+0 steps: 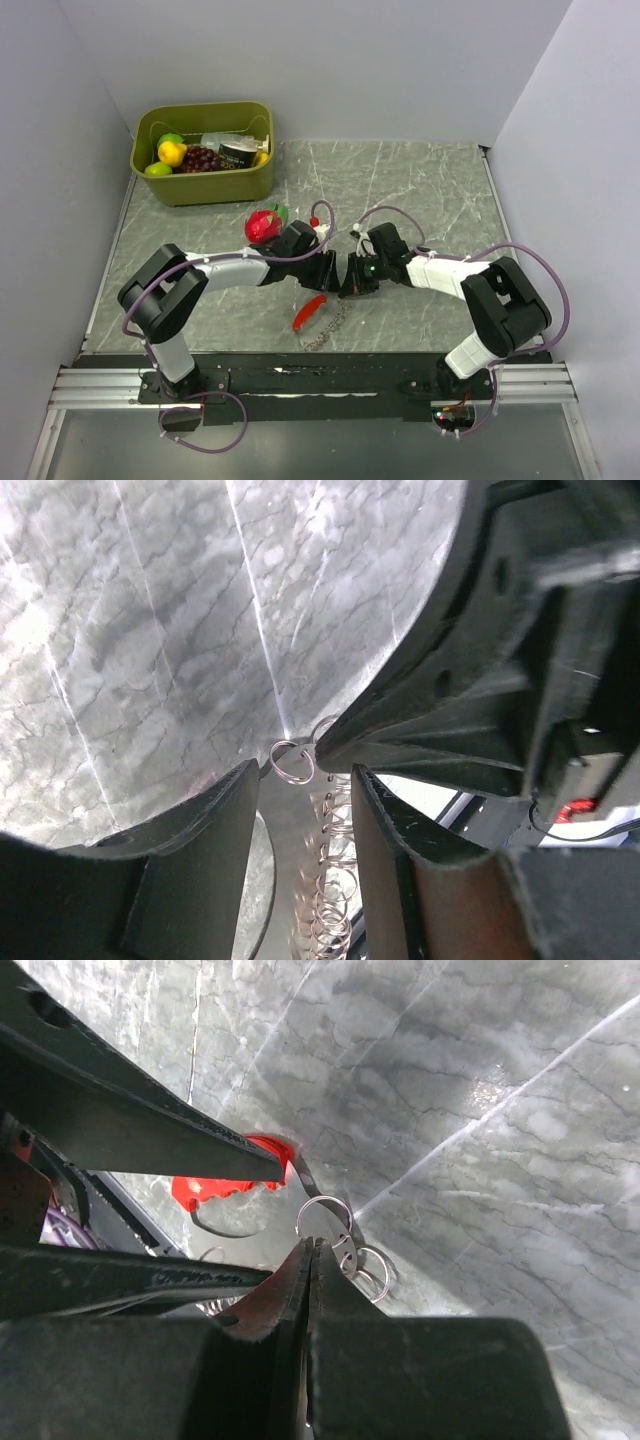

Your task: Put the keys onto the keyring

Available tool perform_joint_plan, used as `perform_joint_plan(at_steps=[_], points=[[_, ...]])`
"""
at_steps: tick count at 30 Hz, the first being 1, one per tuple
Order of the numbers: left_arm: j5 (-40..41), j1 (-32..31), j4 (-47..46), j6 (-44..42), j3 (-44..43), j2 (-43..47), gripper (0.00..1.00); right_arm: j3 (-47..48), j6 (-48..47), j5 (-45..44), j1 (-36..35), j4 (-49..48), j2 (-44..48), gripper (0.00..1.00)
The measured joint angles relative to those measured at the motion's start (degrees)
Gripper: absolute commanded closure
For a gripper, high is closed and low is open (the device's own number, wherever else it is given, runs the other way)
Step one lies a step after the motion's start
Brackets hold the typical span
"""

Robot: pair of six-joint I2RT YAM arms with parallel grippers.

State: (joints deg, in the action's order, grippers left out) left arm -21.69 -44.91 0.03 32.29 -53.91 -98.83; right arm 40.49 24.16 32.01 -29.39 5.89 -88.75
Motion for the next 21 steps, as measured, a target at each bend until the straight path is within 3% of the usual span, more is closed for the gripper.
perform_joint_plan(at_steps=[5, 7, 21], points=[[-0.4, 0.0, 2.2, 0.6, -1.2, -1.1, 0.59, 0.0, 0.0, -2.3, 0.0, 1.4, 1.7, 1.0], [-1.0, 0.0, 2.8, 1.2, -1.5, -1.7, 0.67, -0.1, -0.1, -3.8, 0.0, 2.4, 2.8, 1.0], [-2.8, 0.0, 5.1, 3.5, -1.8, -3.4, 0.64, -1.6, -1.7, -7.1, 3.5, 4.3, 5.7, 1.0]])
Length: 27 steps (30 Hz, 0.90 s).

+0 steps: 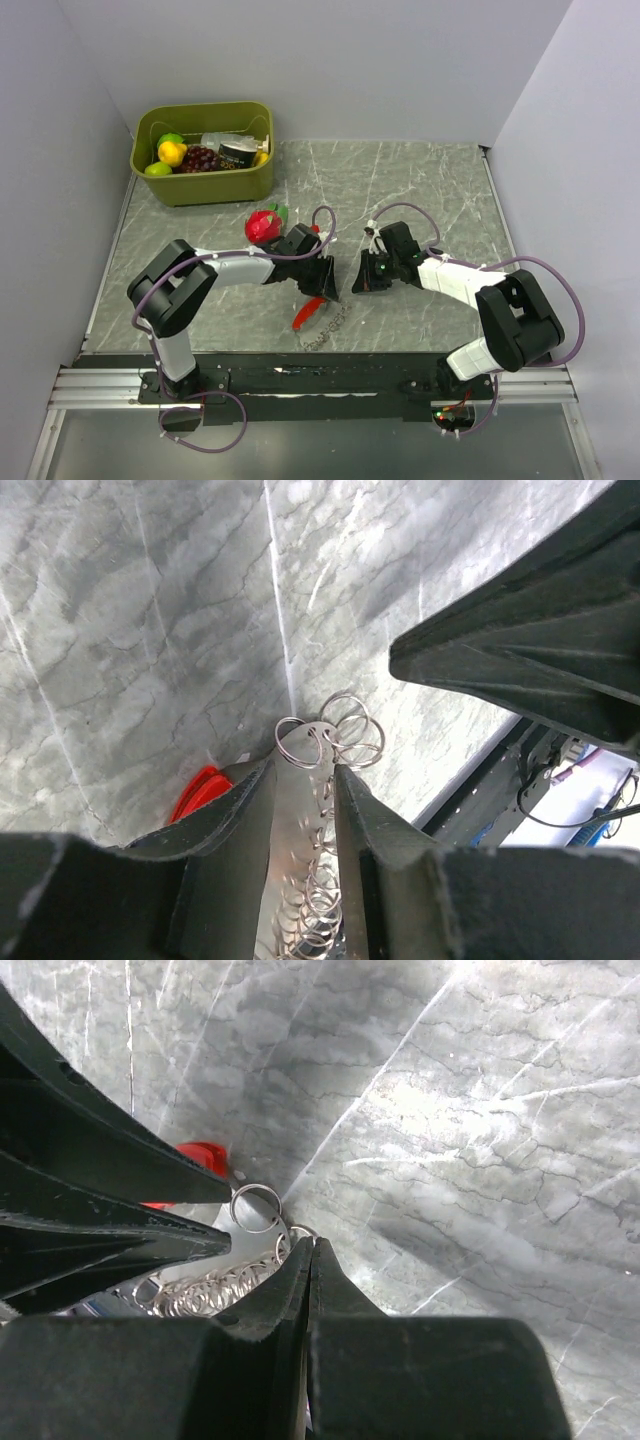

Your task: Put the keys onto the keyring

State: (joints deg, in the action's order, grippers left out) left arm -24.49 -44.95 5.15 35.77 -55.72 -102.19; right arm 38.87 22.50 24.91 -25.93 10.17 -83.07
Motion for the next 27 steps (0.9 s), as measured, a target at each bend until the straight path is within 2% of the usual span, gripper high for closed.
perform_joint_plan(at_steps=[8, 27], points=[[-1.2, 0.0, -0.5, 0.5, -1.0, -2.3, 0.66, 0.0, -0.5, 0.1, 0.1, 0.0, 0.0, 1.0], [-1.2, 0.0, -0.4, 0.7, -4.4, -3.0, 0.61, -1.4, -0.9, 1.7, 0.3, -0.6, 0.1, 1.0]])
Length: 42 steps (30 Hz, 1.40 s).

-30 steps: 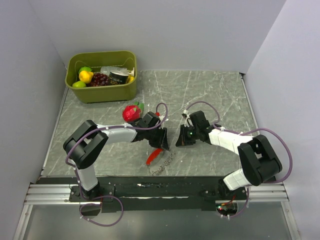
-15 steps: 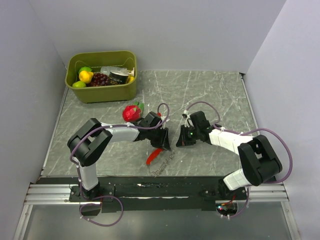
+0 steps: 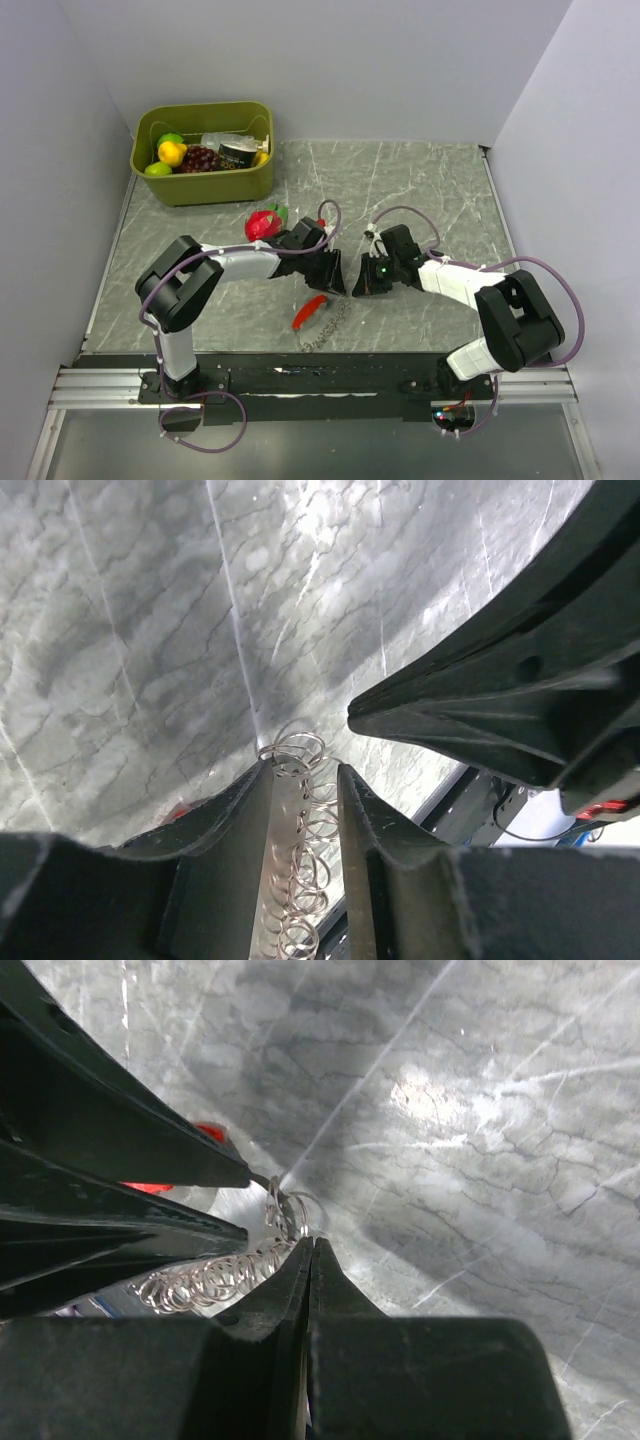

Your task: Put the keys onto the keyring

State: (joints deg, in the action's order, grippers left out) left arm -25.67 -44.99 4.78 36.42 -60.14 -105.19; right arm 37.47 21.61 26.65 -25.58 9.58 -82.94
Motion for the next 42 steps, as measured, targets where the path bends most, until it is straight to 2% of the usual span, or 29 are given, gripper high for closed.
perform_joint_plan(at_steps=[6, 15, 27, 30, 39, 42], points=[[2.0, -0.3, 4.7, -2.3, -4.7, -2.1, 0.59, -0.4, 0.0, 0.3, 0.0, -0.1, 0.0, 1.0], [11.8, -3.8, 15.5, -5.8, -11.0, -3.6, 0.56, -2.4, 0.9, -1.2, 1.4, -0.6, 0.0, 1.0], [17.2, -7.5, 19.3, -6.4, -15.1, -6.3, 0.58, -3.8, 1.5, -1.6, 3.1, -1.4, 1.3, 1.0], [18.2, -8.1, 20.4, -6.8, -15.8, -7.1, 0.62, -3.8, 1.5, -1.5, 3.1, -1.4, 1.4, 1.0], [20.0, -8.9, 21.3, -6.8, -16.5, -7.2, 0.97, -3.8, 1.5, -0.9, 3.4, -1.5, 1.4, 1.0], [20.0, -8.8, 21.3, -6.8, -16.5, -7.2, 0.99, -3.8, 1.5, -0.7, 3.4, -1.5, 1.4, 1.0]])
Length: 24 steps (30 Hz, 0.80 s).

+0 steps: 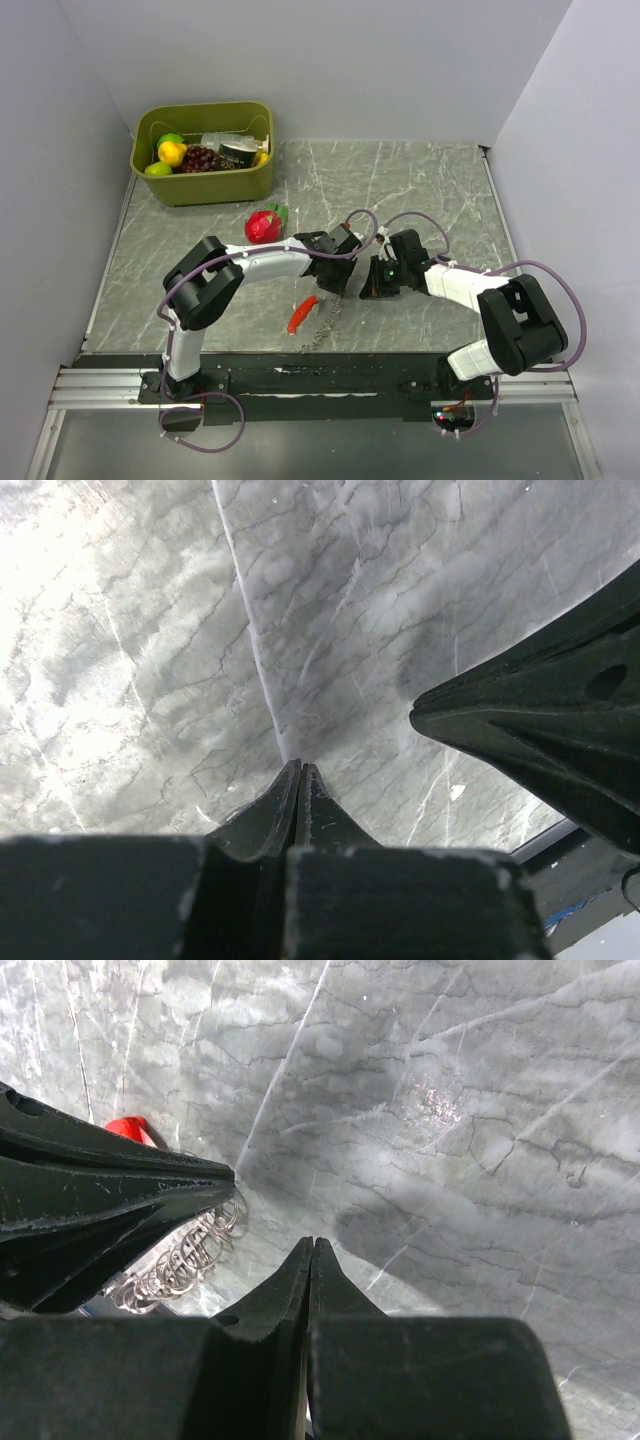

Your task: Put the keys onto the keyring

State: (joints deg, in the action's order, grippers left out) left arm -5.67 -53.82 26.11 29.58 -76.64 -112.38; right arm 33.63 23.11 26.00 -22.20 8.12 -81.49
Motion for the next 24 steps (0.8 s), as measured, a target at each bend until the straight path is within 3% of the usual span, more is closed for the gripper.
perform_joint_plan(at_steps=[7, 10, 12, 15, 24], points=[[0.8, 0.0, 0.1, -0.5, 0.0, 0.0, 0.98, 0.0, 0.0, 0.2, 0.0, 0.0, 0.0, 1.0], [1.8, 0.0, 0.3, -1.5, 0.0, 0.4, 0.89, 0.0, 0.0, 0.4, 0.0, 0.0, 0.0, 1.0], [2.6, 0.0, 0.5, -2.0, 0.0, 1.2, 0.74, 0.0, 0.0, 0.7, 0.0, 0.0, 0.0, 1.0], [3.6, 0.0, 0.8, -3.0, 0.0, 3.3, 0.66, 0.0, 0.0, 1.1, 0.0, 0.0, 0.0, 1.0], [4.1, -0.2, 2.6, -4.5, 0.2, 6.4, 0.62, 0.0, 0.0, 2.1, 0.0, -0.6, 0.0, 1.0]])
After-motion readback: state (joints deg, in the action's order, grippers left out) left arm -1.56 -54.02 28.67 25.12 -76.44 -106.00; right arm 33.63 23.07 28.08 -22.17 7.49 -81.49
